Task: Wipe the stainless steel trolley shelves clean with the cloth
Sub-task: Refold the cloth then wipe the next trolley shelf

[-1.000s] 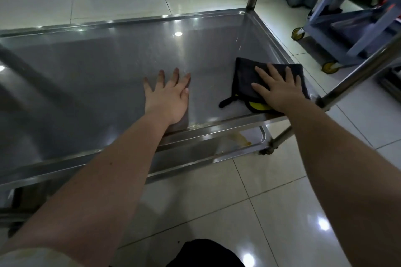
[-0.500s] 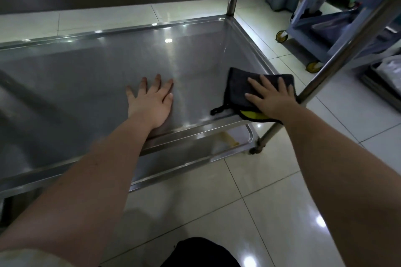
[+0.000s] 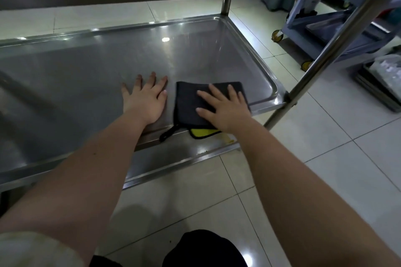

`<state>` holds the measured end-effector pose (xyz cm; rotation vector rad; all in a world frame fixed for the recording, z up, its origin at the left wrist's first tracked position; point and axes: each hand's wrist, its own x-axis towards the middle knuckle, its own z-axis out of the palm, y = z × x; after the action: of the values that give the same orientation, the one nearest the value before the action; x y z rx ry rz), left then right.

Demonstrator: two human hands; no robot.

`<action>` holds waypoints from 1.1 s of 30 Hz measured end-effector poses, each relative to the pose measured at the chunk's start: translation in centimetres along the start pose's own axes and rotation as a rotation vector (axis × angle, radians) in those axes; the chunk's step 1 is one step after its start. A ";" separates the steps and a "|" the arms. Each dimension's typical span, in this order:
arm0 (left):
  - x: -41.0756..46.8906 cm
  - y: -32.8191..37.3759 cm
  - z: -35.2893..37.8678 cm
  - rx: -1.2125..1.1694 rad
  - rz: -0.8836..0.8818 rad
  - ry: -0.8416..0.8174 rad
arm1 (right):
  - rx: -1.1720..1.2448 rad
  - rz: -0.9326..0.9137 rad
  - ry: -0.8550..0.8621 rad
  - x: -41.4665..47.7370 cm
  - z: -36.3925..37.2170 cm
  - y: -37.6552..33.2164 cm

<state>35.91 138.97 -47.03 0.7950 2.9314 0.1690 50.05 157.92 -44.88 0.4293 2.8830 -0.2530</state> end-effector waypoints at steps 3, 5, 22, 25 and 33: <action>0.1 0.2 -0.1 0.003 -0.003 -0.010 | -0.003 0.131 0.004 0.0 -0.6 4.6; 0.1 0.3 -0.2 0.004 0.001 -0.012 | 0.012 0.199 0.000 -0.1 -1.0 6.9; 0.2 -0.4 0.6 0.050 0.044 -0.009 | -0.041 0.160 0.035 11.5 -3.3 10.1; 0.6 -0.4 0.5 0.048 0.034 -0.007 | -0.053 0.166 0.069 14.0 -4.0 9.6; 0.9 -0.4 0.4 0.036 0.000 0.006 | -0.036 0.087 0.081 8.1 -2.1 8.9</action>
<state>34.95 139.12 -47.52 0.8002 2.9479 0.1193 44.82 168.91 -45.97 0.5691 2.9330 -0.1725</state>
